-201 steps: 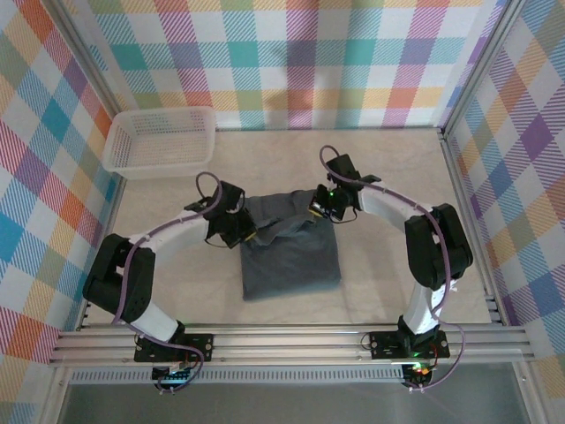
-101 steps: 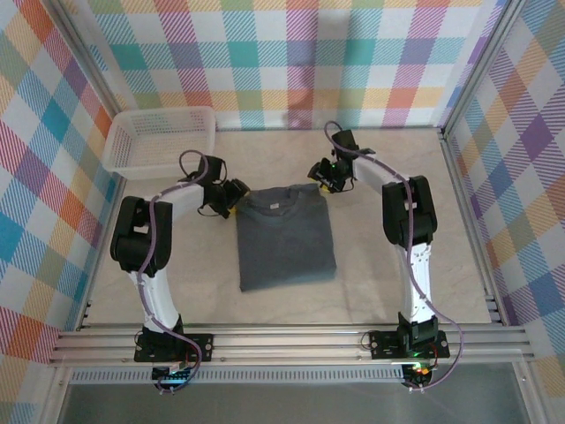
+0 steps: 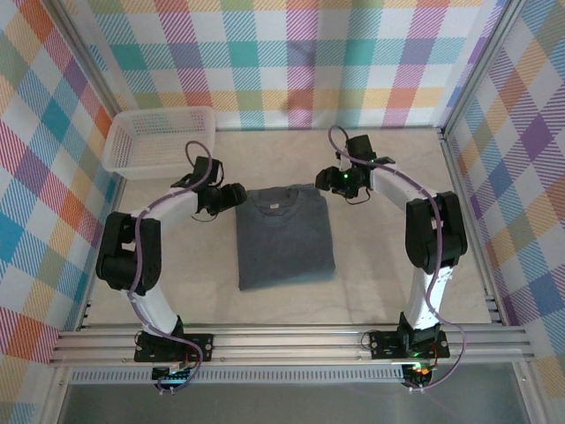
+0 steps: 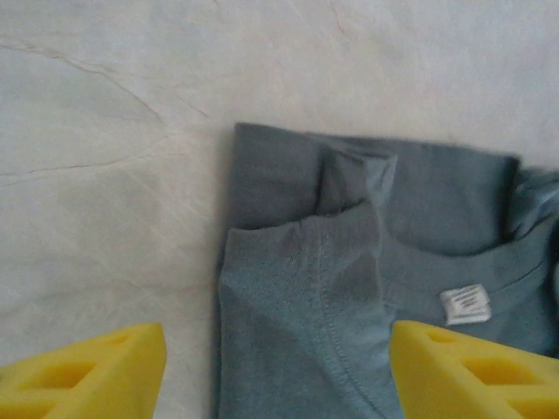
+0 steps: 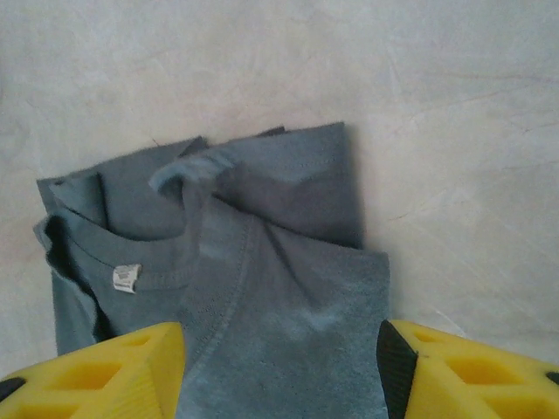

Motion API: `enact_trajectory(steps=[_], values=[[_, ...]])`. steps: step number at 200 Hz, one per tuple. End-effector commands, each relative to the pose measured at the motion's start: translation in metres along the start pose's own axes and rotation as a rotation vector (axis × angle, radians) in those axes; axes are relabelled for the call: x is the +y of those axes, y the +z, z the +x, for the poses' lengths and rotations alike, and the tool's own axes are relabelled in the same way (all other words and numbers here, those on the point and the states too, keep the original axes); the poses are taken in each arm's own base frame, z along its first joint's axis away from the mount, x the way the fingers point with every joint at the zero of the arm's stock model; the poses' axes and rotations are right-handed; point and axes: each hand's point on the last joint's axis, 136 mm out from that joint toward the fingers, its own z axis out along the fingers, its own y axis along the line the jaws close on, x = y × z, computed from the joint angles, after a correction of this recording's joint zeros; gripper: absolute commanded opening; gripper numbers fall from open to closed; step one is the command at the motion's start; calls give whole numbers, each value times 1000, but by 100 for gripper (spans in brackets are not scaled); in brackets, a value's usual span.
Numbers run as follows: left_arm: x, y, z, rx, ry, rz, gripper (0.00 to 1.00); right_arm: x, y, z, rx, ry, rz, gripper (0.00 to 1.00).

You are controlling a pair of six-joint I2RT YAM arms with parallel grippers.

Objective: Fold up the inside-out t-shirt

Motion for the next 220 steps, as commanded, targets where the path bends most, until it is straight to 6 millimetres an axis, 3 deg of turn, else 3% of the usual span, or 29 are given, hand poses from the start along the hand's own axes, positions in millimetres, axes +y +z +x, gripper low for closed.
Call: enact_trajectory(steps=[1, 48, 69, 91, 112, 123, 184, 220], values=[[6, 17, 3, 46, 182, -49, 66, 12, -1, 1, 4, -62, -50, 60], [5, 53, 1, 115, 182, -52, 62, 13, 1, 4, 22, -56, -54, 61], [1, 60, 3, 130, 146, -22, 46, 9, 10, 12, 48, -45, -41, 61], [-4, 66, 11, 159, 126, 12, 31, -10, 25, 15, 50, -25, 38, 62], [-9, 70, 15, 179, 105, 48, 14, -26, 37, 14, 62, -18, 107, 69], [-10, 71, 17, 185, 103, 47, 0, -31, 41, 13, 65, -15, 123, 72], [-17, 72, 18, 185, 73, 79, 0, -12, 81, 37, 168, 63, -17, 66], [-22, 71, 17, 182, 69, 89, 0, -5, 95, 36, 178, 93, -43, 56]])
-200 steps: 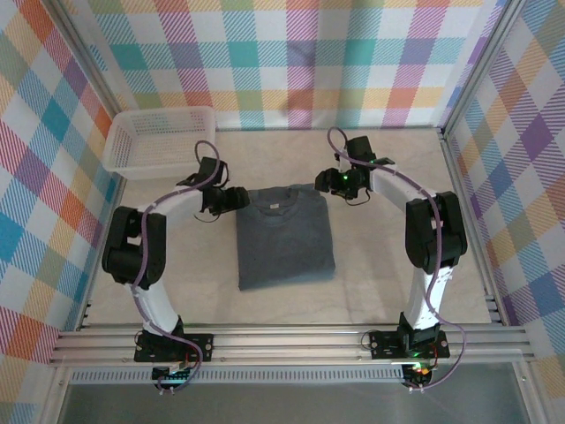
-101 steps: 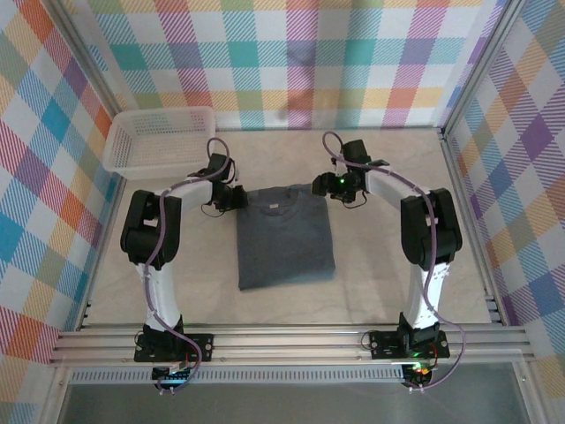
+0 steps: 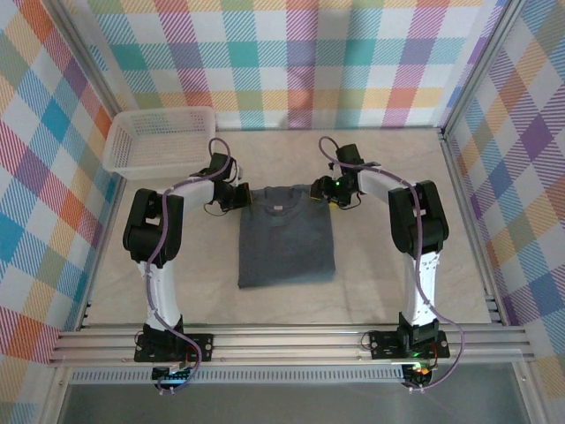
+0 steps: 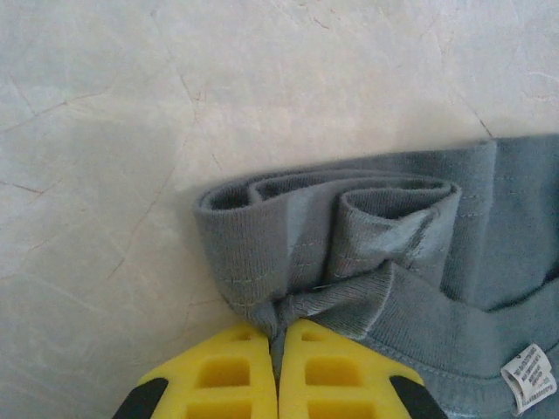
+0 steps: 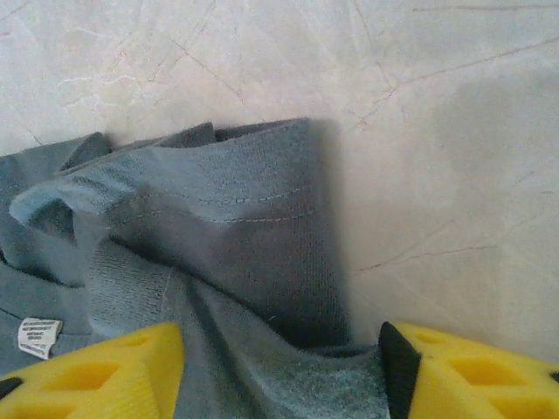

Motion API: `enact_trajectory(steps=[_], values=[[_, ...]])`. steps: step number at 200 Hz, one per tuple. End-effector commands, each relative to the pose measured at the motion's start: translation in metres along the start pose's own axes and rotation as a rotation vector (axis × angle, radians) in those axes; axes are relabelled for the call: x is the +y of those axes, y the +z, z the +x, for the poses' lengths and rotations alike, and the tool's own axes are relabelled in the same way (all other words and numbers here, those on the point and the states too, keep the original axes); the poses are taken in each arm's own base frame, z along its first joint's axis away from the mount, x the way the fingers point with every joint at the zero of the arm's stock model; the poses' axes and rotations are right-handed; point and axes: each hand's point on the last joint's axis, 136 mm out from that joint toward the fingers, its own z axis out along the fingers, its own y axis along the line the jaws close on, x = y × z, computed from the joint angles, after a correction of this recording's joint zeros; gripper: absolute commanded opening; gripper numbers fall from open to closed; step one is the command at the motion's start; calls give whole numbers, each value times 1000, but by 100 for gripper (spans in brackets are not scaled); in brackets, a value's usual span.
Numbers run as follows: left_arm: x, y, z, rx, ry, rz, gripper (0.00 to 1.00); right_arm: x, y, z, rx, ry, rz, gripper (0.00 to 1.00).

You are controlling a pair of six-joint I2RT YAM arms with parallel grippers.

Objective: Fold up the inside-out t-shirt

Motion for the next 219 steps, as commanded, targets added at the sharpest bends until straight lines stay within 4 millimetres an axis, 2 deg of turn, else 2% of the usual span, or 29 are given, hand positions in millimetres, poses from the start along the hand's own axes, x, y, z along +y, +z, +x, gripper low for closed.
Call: enact_trajectory(steps=[1, 21, 47, 59, 65, 89, 100, 113, 141, 156, 166, 178, 186, 202, 219], values=[[-4, 9, 14, 48, -16, 14, 0, 17, 33, 20, 88, 25, -75, 55], [-7, 8, 13, 42, -21, 26, 0, 20, 36, 12, 86, 34, -76, 43], [-10, 5, 10, 39, -53, 40, 0, 26, 32, 2, 79, 30, -70, 14], [-12, 1, 6, 33, -71, 56, 0, 31, 27, -3, 71, 17, -70, 5], [-17, -2, -3, 0, -68, 82, 0, 34, 23, -6, 64, 8, -73, 1], [-28, -25, -23, -34, -109, 162, 0, 53, -5, -19, 9, -40, -100, 0], [-38, -47, -39, -76, -130, 224, 0, 66, -26, -28, -34, -66, -125, 0], [-55, -85, -61, -141, -146, 332, 0, 86, -61, -41, -98, -92, -180, 0], [-99, -201, -104, -333, -132, 542, 0, 135, -161, -70, -296, -194, -320, 0], [-112, -249, -109, -402, -116, 591, 0, 155, -209, -71, -391, -273, -365, 0], [-115, -265, -104, -418, -110, 600, 0, 161, -228, -67, -433, -302, -375, 0], [-117, -269, -92, -409, -118, 627, 0, 163, -240, -57, -455, -325, -403, 0], [-116, -264, -80, -392, -129, 641, 0, 160, -236, -46, -447, -326, -422, 0], [-93, -233, -45, -336, -180, 559, 0, 133, -210, -20, -396, -289, -385, 0], [-68, -199, -3, -265, -262, 532, 0, 97, -173, 19, -289, -214, -350, 0]])
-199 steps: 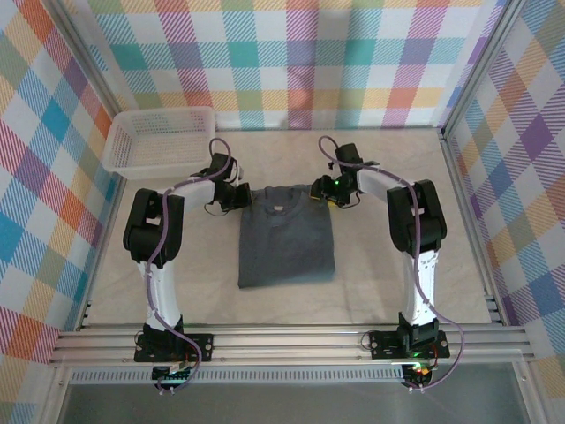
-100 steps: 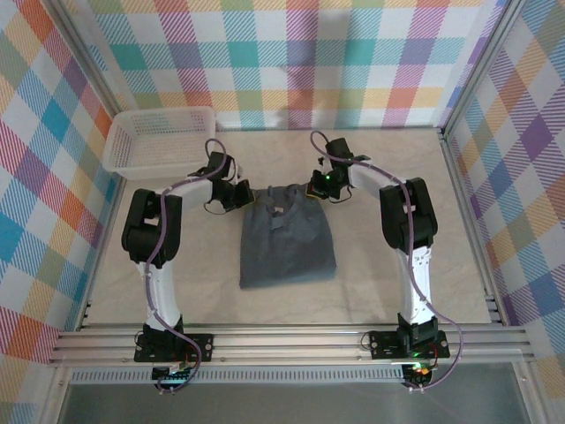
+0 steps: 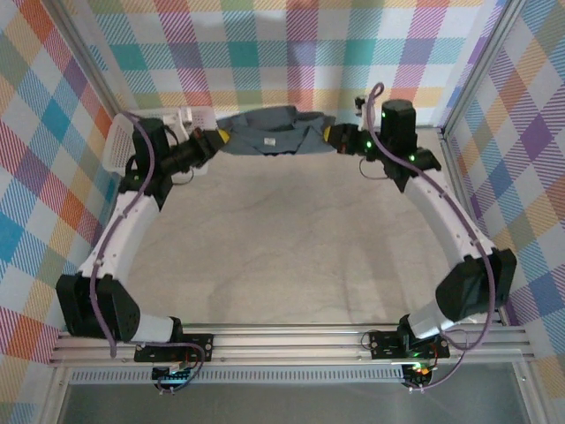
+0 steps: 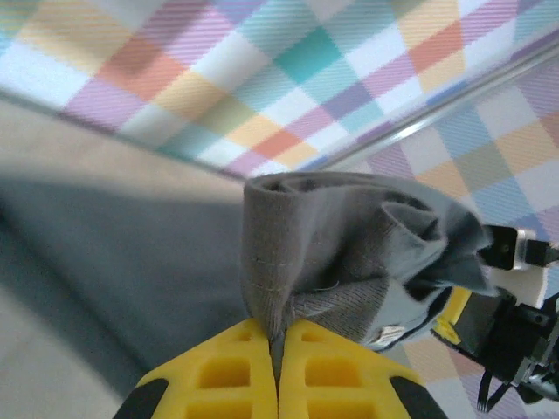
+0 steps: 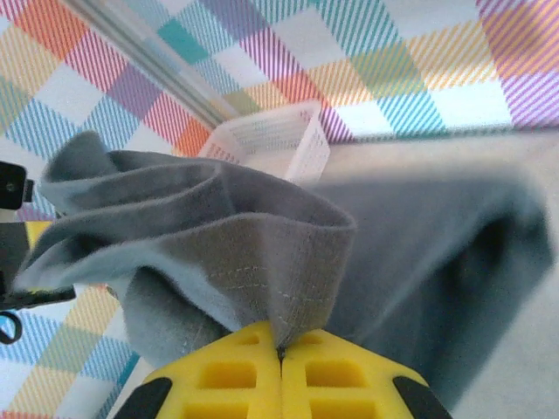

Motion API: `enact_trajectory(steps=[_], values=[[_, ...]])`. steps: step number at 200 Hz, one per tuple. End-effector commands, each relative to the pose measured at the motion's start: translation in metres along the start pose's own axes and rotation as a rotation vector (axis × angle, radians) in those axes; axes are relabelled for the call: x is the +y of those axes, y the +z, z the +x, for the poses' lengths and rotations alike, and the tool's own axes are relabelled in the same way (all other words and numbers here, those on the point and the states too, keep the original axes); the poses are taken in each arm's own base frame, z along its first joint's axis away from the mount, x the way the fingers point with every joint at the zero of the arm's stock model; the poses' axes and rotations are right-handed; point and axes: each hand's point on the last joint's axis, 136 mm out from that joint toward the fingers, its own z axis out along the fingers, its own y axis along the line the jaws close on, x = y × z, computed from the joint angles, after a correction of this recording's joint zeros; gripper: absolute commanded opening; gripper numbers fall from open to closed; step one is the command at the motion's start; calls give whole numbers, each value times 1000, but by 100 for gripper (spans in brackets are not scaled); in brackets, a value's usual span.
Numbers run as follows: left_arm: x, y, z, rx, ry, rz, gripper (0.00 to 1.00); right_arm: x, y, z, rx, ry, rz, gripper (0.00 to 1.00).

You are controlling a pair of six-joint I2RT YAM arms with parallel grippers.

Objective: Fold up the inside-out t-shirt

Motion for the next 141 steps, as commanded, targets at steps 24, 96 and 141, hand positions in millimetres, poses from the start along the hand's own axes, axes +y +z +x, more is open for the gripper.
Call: enact_trajectory(steps=[24, 96, 141], values=[[110, -6, 145, 252, -282, -196, 0, -82, 5, 178, 325, 265, 116, 0], [134, -42, 194, 315, -210, -370, 0, -85, -56, 234, 312, 326, 226, 1], [186, -27, 189, 346, -210, -580, 0, -97, -20, 214, 336, 318, 223, 1]])
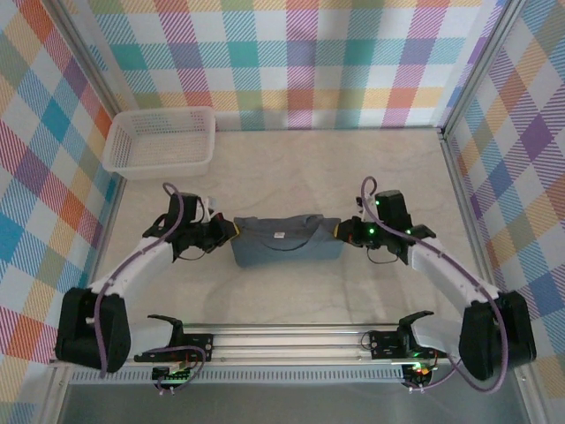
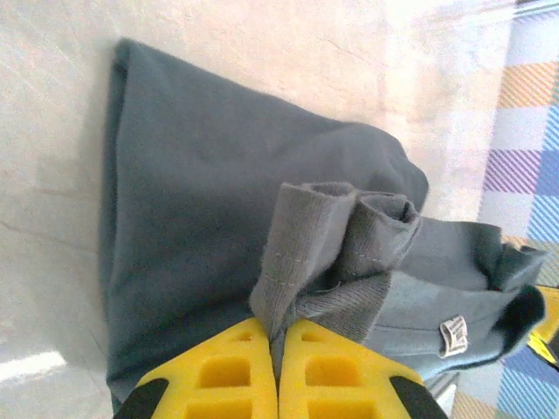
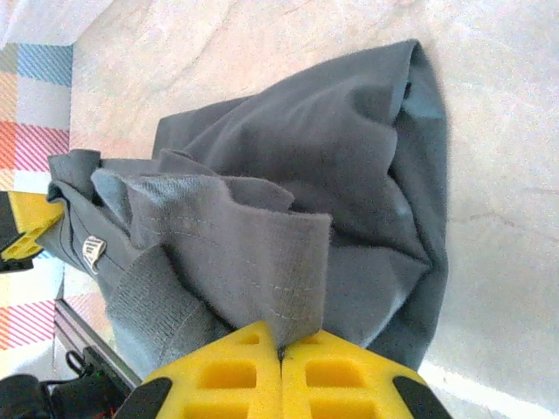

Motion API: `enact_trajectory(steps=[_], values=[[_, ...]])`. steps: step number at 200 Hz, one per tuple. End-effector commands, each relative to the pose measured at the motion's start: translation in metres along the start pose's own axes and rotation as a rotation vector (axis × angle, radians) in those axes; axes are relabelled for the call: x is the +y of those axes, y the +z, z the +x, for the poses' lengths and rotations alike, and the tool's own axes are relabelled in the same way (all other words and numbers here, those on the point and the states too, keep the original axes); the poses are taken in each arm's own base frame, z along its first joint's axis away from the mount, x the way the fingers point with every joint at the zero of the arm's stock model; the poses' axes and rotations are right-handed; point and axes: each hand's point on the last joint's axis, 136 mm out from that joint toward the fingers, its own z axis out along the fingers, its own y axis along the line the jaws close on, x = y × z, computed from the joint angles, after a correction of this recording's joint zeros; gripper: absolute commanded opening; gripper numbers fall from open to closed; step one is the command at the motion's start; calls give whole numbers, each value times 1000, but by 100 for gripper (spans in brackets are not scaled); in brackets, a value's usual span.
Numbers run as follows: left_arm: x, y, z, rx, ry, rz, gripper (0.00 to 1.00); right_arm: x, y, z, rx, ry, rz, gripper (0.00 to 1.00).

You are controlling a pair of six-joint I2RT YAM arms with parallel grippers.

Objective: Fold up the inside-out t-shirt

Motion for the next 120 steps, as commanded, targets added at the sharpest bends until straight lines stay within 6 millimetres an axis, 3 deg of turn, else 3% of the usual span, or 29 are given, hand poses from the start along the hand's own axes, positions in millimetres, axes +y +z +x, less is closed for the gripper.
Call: enact_trajectory(steps=[1, 22, 38, 53, 62, 71, 87, 102, 120], values=[[33, 14, -19, -31, -7, -168, 0, -2, 15, -24, -12, -1, 19, 1], [39, 29, -37, -74, 7, -186, 0, -9, 36, -37, -19, 2, 17, 1], [52, 39, -48, -108, 11, -229, 0, -27, 53, -41, -14, 5, 63, 2], [50, 50, -53, -113, 15, -191, 13, -44, 67, -38, 19, 21, 114, 7], [39, 51, -55, -115, 21, -138, 27, -45, 70, -37, 44, 26, 117, 19], [24, 47, -57, -122, 34, -76, 42, -41, 68, -37, 59, 20, 110, 38], [11, 32, -55, -141, 54, -50, 54, -33, 52, -40, 29, 1, 126, 49], [13, 17, -46, -156, 61, -74, 63, -30, 33, -43, -17, 7, 160, 53], [31, 10, -25, -134, 39, -115, 67, -29, 12, -42, -73, 37, 189, 54]])
